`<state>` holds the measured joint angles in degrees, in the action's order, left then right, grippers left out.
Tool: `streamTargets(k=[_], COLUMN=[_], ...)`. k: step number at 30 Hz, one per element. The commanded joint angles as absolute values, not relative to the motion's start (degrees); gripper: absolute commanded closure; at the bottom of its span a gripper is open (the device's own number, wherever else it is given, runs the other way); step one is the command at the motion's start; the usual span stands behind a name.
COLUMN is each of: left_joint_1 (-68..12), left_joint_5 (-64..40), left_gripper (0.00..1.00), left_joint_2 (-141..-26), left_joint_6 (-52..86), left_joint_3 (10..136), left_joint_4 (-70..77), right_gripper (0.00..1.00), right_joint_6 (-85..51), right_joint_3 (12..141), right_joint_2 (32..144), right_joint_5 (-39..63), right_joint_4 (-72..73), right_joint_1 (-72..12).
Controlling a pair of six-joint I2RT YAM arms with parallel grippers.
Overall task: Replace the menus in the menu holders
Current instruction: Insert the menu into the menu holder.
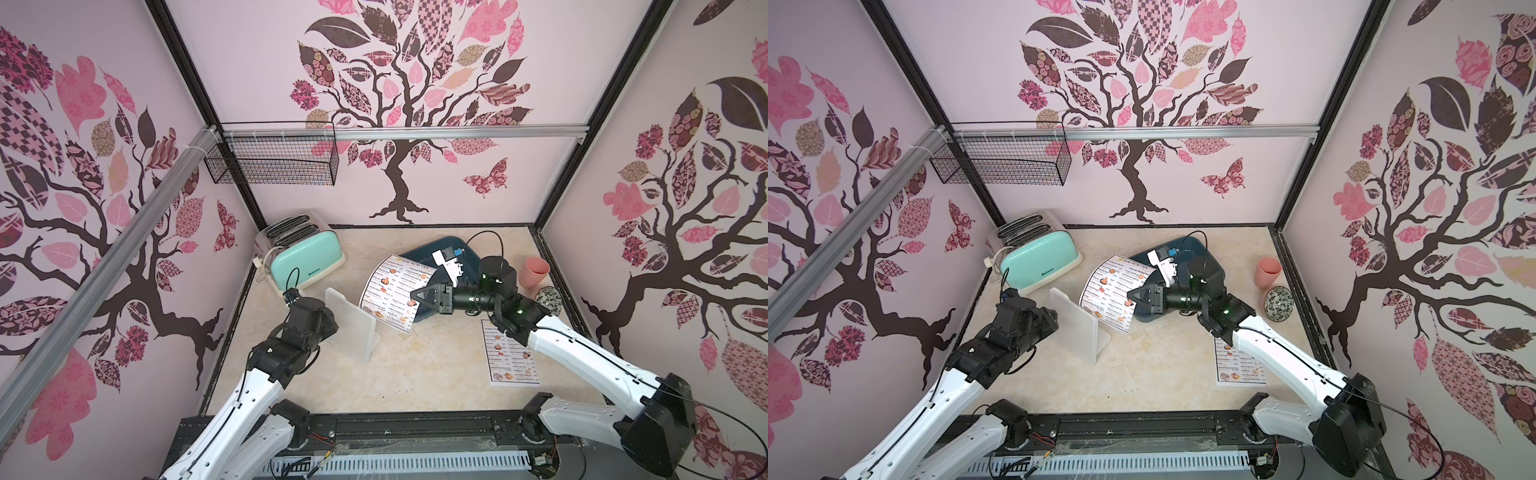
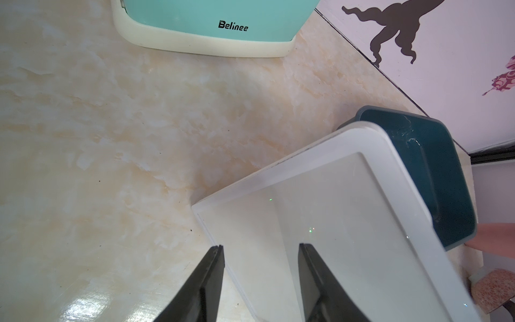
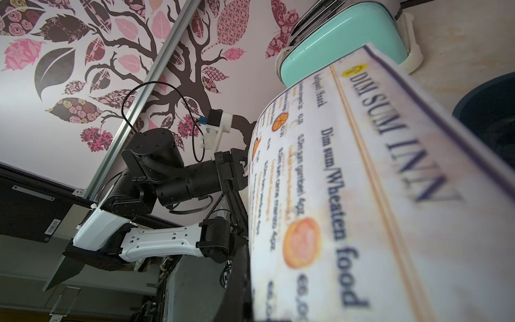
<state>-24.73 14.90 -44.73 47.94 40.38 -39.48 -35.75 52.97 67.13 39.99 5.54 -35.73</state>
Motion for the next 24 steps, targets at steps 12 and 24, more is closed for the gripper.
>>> streamTargets(k=[12,24], left_joint_1=[-24.5,-24.5], left_joint_5=[14.9,15.3], left_gripper=[0.51,0.51], left_joint_2=[-44.5,-44.5], left_joint_6=[46.8,46.6], left_joint_3=[41.1,41.0], left_joint_4=[-39.0,-39.1], right_gripper=[1.00,1.00], right_joint_6=[-30.3,-26.6], right_joint_3=[56.9,59.6], right_joint_2=[68.8,69.7], right_joint_5=[36.7,34.5], right_joint_4=[0.7,-2.2], right_joint_1=[-36.1,-36.1])
